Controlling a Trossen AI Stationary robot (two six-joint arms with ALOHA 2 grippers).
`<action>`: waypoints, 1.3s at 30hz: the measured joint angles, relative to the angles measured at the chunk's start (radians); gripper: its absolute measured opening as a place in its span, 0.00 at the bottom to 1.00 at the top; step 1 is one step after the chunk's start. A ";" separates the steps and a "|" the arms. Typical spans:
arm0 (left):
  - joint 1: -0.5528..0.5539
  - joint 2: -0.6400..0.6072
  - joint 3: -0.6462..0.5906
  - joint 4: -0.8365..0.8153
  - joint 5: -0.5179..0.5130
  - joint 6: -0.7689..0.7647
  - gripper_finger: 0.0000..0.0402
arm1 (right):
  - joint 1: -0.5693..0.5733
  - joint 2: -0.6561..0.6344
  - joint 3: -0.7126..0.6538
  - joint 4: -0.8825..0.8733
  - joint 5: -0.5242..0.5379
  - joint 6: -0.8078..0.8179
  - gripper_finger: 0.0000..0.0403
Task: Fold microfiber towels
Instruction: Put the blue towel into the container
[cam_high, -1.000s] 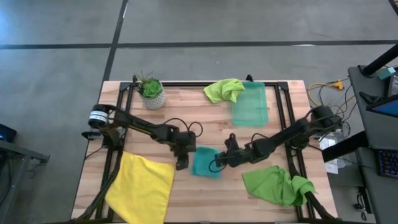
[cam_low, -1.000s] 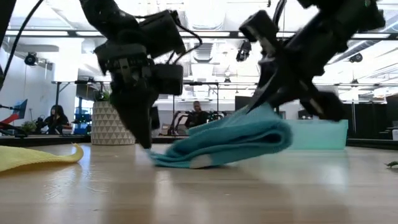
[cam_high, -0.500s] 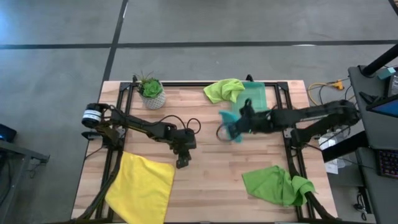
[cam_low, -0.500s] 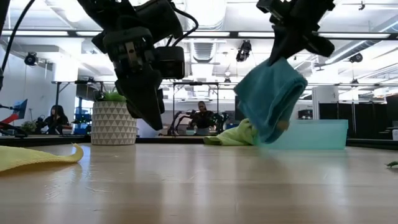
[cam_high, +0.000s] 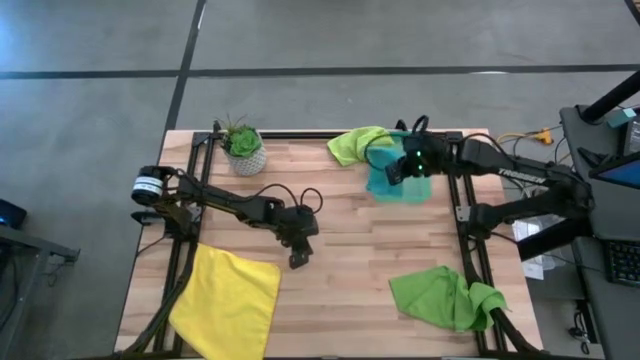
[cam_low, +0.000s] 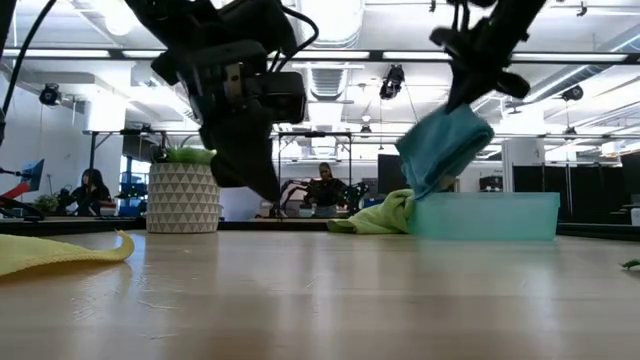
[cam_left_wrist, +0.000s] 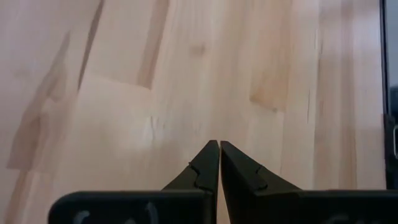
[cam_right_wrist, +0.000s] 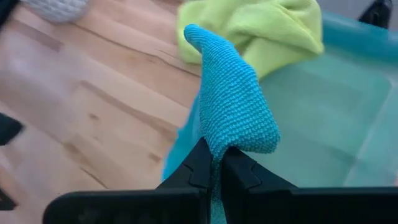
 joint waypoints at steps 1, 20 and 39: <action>0.000 0.000 0.000 0.011 -0.013 -0.010 0.00 | -0.022 0.001 -0.011 -0.001 -0.010 -0.015 0.02; 0.002 0.001 0.006 0.133 -0.105 -0.155 0.00 | -0.297 0.153 -0.203 0.072 -0.110 -0.405 0.02; 0.002 0.001 0.009 0.139 -0.124 -0.218 0.00 | -0.346 0.316 -0.204 0.119 0.001 -0.583 0.03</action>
